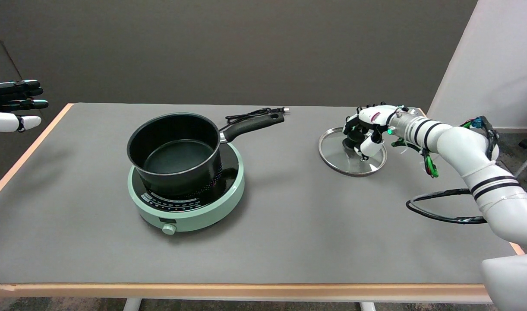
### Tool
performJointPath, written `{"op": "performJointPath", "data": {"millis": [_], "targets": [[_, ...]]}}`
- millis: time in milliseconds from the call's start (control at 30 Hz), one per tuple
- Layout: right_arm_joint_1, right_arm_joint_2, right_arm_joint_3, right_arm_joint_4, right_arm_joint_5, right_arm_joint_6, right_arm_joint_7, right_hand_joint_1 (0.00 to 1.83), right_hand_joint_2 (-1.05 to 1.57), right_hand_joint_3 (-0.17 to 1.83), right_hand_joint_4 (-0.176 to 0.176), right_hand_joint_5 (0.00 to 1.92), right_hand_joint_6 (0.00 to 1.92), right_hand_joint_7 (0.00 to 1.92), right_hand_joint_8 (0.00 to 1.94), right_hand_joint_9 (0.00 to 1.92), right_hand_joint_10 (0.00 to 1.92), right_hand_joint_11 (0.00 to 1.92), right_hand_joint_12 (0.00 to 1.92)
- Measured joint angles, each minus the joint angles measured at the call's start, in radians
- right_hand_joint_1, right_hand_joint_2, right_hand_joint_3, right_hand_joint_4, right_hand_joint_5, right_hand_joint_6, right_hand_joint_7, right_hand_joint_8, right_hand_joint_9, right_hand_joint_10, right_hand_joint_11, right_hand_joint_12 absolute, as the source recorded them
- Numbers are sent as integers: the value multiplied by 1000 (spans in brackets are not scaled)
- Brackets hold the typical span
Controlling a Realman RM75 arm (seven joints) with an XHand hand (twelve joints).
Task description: Pick up the pot lid.
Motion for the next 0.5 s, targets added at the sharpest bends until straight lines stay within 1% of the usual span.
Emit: {"op": "performJointPath", "data": {"millis": [267,300,333,367,433,500], "targets": [[0,1,-2,-3,7,0,0,947,690,930,121,547,421,609,271,601,614,222,1095],[0,1,-2,-5,8,0,0,1004,695,868,117,561,395,615,269,611,599,217,1118],[1,0,-2,-6,8,0,0,944,693,926,115,544,417,617,272,606,622,220,1111],[1,0,-3,-6,9,0,-1,936,698,928,113,541,419,628,278,615,637,216,1121],[1,-1,-4,-7,10,0,-1,932,706,912,122,558,446,656,319,621,686,206,1155],[1,-2,-5,-9,11,0,-1,979,763,776,135,605,512,695,407,620,799,180,1216]]}}
